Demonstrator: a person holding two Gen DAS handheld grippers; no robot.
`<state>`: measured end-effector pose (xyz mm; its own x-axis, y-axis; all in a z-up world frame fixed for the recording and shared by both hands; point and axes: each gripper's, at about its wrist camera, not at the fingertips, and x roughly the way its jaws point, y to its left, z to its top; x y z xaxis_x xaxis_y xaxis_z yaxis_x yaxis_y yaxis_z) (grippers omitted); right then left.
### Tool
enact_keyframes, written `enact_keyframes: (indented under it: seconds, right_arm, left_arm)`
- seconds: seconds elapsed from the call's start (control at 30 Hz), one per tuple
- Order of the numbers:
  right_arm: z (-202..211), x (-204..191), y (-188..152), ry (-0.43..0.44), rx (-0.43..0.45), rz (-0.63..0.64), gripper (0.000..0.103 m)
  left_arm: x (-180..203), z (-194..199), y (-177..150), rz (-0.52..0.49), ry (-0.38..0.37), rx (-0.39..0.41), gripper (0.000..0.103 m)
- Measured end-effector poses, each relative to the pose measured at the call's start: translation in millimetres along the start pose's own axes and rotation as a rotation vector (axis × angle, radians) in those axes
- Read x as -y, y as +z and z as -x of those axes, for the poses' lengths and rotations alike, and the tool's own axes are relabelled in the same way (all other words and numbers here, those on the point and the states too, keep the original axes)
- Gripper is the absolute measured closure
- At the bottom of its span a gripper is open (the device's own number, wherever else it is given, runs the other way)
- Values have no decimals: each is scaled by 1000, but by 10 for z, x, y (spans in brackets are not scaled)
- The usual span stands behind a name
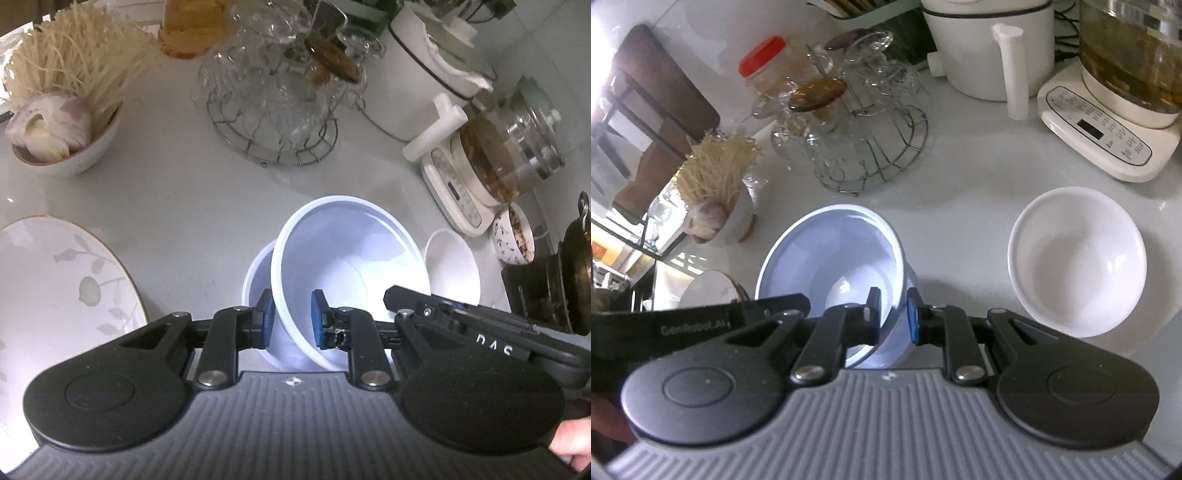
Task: Organize plates and bowls
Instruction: 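Open both grippers to release the nested blue bowl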
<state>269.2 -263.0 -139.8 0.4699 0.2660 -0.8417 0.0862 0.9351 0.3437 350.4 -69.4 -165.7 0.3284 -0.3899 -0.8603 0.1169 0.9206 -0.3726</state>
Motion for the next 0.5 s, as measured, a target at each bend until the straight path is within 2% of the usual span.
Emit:
enact_keyframes:
  seconds: [0.27,0.3,0.37,0.4,0.43,0.5]
  right_arm:
    - [-14,10,9,12,7,-33,84]
    - [-6,15,8,22,11,-38,84]
    - [20,32,9,31,19,-54,83]
    - [39,48,8,30,27,-68,73]
    - [61,66,2,33,38,-85,55]
    - [114,96,-12,44,62,-108,41]
  left_arm:
    - [-29,-13,2,17,-2,-26,80]
    - [-38,-8,0,23,-2,-33,76]
    - [-61,14,-7,33,-11,-32,53]
    - [-68,38,-14,32,-9,-23,51]
    - [-74,71,-24,24,-7,-12,50]
    - [-67,128,-30,8,-3,2,50]
